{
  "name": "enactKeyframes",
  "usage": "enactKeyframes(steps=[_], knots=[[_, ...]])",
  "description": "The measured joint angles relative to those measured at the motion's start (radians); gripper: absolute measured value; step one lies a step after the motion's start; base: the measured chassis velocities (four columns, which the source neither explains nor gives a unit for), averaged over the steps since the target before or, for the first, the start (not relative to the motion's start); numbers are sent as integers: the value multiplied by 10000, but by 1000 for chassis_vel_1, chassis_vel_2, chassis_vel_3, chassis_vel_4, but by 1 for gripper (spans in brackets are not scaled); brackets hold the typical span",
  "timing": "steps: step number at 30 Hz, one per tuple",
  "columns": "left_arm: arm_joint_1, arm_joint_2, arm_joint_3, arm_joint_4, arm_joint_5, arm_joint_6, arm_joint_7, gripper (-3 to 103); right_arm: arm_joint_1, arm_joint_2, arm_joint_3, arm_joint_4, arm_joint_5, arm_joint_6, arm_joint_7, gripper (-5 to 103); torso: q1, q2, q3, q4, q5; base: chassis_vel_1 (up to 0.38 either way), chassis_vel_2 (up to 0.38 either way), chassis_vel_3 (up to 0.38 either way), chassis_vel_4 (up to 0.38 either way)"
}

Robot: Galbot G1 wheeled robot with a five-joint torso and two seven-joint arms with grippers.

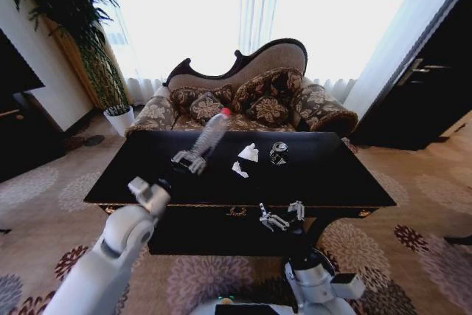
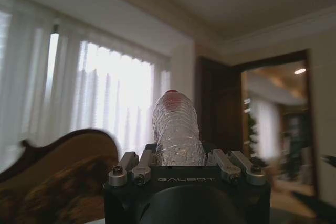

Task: Move to the front of the table and place the trash on the table into the trash bin.

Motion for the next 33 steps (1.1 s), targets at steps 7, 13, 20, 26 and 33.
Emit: enactKeyframes(steps=[7,13,20,26,33], knots=[[354,-14,-74,32,-83,-877,1511,38,42,59,-564,78,1625,-371,-174,100,1,0,1,0,-1,0,0,0,0],[653,124,-61,454,95,-1612,2793,38,-34,62,-744,202,2815,-493,-515,100,1,0,2,0,-1,0,0,0,0],[582,271,188,742,152,-1756,3422,38,-68,215,-1008,239,3300,-699,-950,100,2,0,2,0,-1,0,0,0,0],[601,432,455,646,-40,-1758,4124,38,-123,303,-1070,-16,3089,-705,-1138,100,1,0,1,0,-1,0,0,0,0],[782,598,624,612,-164,-1346,4674,38,-81,447,-1134,-161,3163,-774,-1184,100,2,0,1,0,1,0,0,0,0]])
